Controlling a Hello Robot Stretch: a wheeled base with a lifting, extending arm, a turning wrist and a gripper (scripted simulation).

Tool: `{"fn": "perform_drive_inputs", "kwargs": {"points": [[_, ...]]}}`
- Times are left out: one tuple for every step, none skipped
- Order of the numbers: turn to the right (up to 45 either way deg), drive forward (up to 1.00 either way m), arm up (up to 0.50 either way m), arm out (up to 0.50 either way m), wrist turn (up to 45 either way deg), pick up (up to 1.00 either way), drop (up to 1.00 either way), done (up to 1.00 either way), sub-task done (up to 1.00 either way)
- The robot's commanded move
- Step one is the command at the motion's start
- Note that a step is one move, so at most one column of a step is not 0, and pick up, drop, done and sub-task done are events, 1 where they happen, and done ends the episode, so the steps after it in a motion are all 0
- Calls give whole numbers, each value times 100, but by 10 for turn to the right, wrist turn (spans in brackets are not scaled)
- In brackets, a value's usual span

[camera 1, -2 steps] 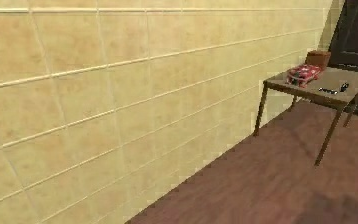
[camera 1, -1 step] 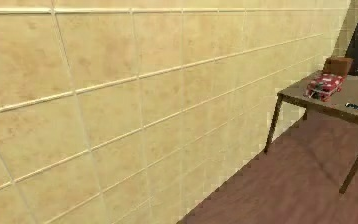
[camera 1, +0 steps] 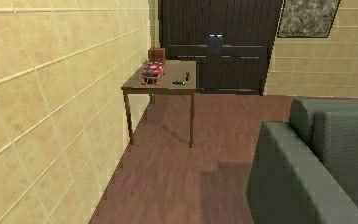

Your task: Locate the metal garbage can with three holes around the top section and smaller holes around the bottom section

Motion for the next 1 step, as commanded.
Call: {"fn": "perform_drive_inputs", "kwargs": {"points": [[30,0,0,0,0,0,0,0,0]]}}
